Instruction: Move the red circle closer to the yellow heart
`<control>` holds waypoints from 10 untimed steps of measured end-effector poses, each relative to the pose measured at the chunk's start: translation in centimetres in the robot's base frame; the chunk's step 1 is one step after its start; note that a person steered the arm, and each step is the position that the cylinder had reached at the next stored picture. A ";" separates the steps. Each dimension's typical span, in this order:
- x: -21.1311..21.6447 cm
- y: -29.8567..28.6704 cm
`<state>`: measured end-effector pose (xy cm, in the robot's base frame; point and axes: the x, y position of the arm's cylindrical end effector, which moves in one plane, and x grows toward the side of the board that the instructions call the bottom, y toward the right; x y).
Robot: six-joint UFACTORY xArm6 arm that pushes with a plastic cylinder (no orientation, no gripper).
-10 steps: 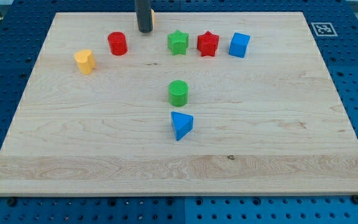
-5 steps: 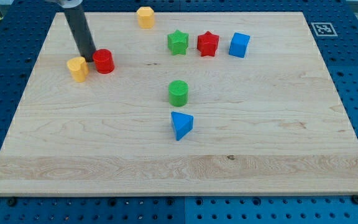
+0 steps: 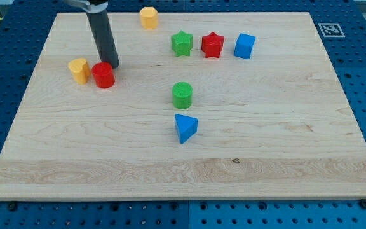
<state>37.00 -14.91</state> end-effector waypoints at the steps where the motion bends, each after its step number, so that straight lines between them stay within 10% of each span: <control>1: 0.0 0.0; 5: 10.9 1.3; 10: 3.8 2.8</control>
